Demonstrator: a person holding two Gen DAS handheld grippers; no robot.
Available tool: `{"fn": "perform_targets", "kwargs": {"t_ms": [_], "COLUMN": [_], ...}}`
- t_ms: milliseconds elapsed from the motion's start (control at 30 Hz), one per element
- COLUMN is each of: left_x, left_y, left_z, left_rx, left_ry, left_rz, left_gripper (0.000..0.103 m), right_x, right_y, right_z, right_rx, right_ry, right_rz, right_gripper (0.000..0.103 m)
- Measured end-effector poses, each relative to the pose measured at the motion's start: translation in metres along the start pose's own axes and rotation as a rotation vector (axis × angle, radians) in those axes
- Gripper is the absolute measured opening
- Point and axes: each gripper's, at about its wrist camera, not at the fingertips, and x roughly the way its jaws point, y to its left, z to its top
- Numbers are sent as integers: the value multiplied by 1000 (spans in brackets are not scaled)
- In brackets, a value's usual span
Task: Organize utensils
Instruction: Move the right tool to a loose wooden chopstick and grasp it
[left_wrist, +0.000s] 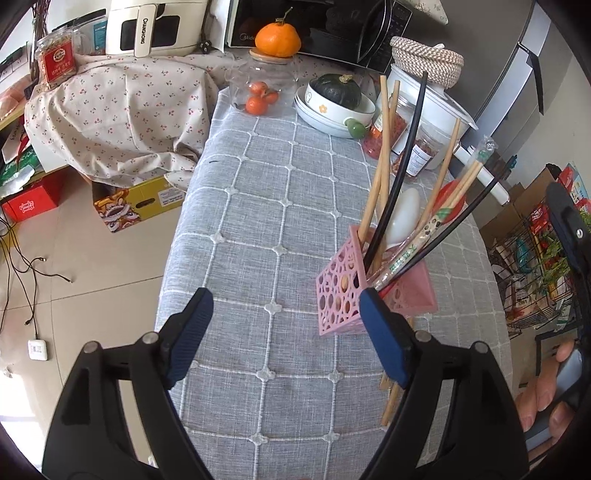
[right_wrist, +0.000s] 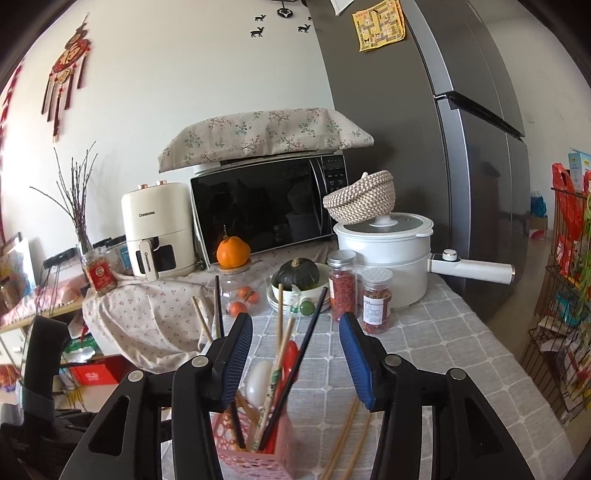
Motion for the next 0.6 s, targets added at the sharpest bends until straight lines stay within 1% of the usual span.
{"fn": "perform_targets", "kwargs": {"t_ms": [33, 100, 167, 267, 300, 400, 467, 600], "left_x": [1, 3, 5, 11, 13, 21, 24, 27], "left_y": [-2, -7, -12, -22, -25, -31, -33, -35], "left_z": [-1, -4, -7, -13, -15, -20, -22, -23], "left_rx": [-3, 1, 15, 50, 62, 86, 97, 102], "left_ry": [3, 3, -2, 10, 19, 45, 54, 52], "left_rz": [1, 8, 16, 21, 22, 29, 38, 62], "left_gripper": [82, 82, 82, 83, 83, 83, 83, 83], "right_x": [-3, -8, -9, -5, -2, 11, 23, 52], "right_y": [-6, -19, -33, -54, -61, -78, -88, -103], "right_z": [1, 3, 4, 2, 0, -9, -19, -43], "right_rx": [-3, -7, -1, 10, 12, 25, 42, 94], "right_ry": [2, 5, 24, 83, 108, 206, 288, 466], "right_rz": [-2, -16, -24, -41, -48, -53, -45, -28], "right_gripper": [55, 62, 64, 67, 70, 73, 75, 75]}}
